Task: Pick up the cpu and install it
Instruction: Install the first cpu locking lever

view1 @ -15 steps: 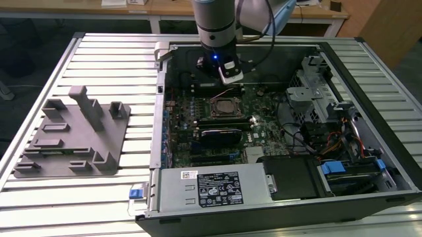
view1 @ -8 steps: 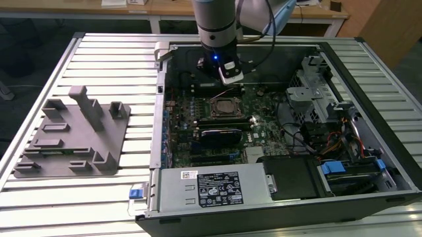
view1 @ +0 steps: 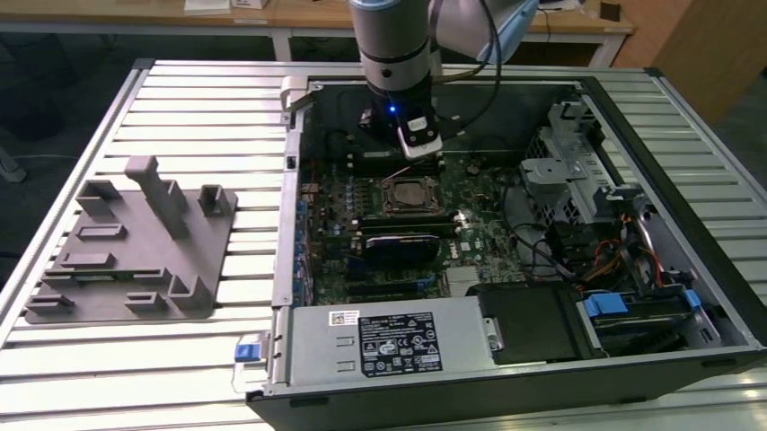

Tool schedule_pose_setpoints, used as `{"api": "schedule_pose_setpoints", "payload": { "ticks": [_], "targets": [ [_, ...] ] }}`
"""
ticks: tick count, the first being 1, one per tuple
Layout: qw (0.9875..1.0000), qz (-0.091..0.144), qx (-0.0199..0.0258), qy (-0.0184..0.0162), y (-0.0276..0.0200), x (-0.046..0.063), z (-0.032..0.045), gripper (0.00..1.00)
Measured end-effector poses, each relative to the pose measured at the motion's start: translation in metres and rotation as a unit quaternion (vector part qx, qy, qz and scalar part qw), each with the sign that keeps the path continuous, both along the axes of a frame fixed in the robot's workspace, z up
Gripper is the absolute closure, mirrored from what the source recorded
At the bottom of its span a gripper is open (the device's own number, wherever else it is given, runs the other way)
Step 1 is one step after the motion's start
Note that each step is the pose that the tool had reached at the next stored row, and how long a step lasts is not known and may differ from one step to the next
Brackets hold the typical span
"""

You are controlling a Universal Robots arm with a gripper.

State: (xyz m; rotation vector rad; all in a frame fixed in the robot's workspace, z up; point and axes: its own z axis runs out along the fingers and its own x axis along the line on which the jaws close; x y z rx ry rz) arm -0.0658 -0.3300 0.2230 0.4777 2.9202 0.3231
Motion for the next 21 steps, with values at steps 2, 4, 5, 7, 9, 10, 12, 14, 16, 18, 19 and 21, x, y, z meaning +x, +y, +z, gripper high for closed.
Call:
{"api": "schedule_pose_setpoints", "payload": {
  "ticks": [2,4,5,7,9,10,12,14,16,18,19,21],
  "targets": [
    [1.0000,0.000,-0.0001,0.0000,0.0000,0.000,0.0000,0.89],
    [1.0000,0.000,-0.0001,0.0000,0.0000,0.000,0.0000,0.89],
    [1.0000,0.000,0.0000,0.0000,0.0000,0.000,-0.0001,0.89],
    [1.0000,0.000,0.0001,-0.0004,0.0000,0.000,-0.0005,0.89],
    [1.0000,0.000,0.0000,-0.0029,0.0000,0.000,-0.0018,0.89],
    [1.0000,0.000,0.0000,-0.0045,-0.0001,0.000,-0.0027,0.89],
    [1.0000,0.000,0.0000,-0.0072,-0.0003,0.000,-0.0048,0.89],
    [1.0000,0.000,0.0000,-0.0092,-0.0005,0.000,-0.0069,0.89],
    [1.0000,-0.001,-0.0005,-0.0097,-0.0005,0.000,-0.0083,0.89],
    [0.9999,-0.006,-0.0012,-0.0098,-0.0005,0.000,-0.0095,0.89],
    [0.9999,-0.010,-0.0013,-0.0098,-0.0005,0.000,-0.0101,0.89],
    [0.9998,-0.017,-0.0013,-0.0098,-0.0005,0.000,-0.0114,0.89]
  ]
}}
